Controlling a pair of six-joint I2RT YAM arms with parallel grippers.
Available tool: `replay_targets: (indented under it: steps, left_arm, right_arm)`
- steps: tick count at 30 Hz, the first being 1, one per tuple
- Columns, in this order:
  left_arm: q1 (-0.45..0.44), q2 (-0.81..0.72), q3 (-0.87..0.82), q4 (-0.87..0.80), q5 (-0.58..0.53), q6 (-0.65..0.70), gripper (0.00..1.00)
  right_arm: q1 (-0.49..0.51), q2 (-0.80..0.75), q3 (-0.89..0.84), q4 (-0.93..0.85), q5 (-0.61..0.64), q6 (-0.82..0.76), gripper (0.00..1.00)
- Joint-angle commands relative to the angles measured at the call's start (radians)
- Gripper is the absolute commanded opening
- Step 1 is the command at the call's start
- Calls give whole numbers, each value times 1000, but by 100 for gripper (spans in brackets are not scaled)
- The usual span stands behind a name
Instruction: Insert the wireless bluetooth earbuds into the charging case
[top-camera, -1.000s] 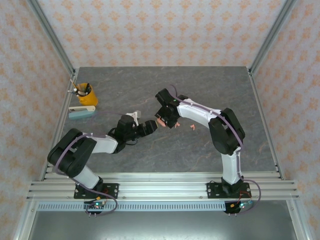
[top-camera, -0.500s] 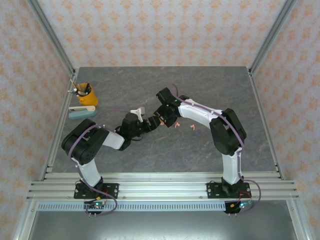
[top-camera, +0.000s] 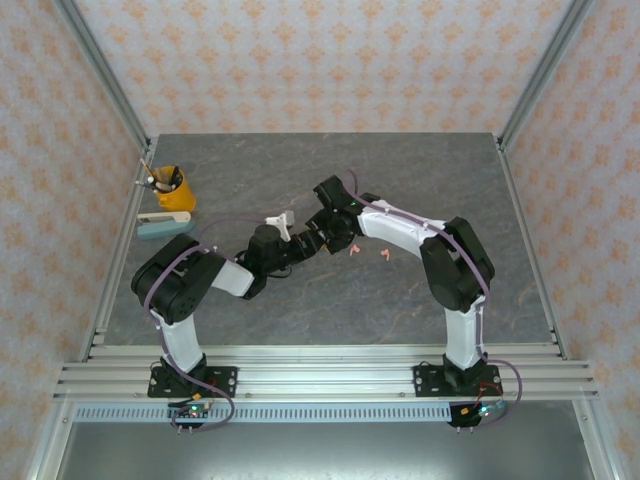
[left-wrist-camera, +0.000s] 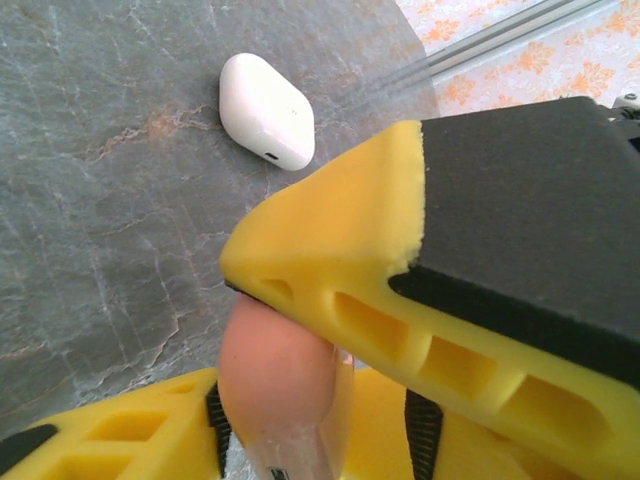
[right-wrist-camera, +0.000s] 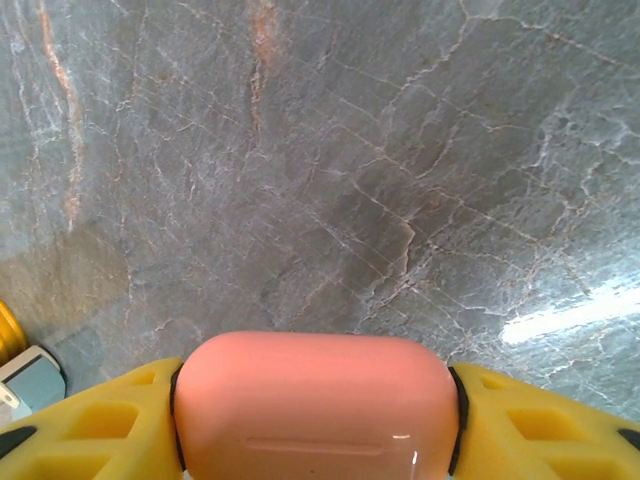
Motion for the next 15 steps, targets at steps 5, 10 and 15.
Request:
replay_targets:
  steps: [5,10,15]
  left_arm:
    - [2,4,32,66,-52,-7,32]
    - [1,-6,41,46,-49,-11,23]
    - [1,-45,60,-50,-26,9,14]
  right_arm:
    - [2,-58,-33,-15,-13,13,56]
    - [2,-69,-41,-9,-14,13,57]
    - [-40,-118,-57,10,-11,-16,84]
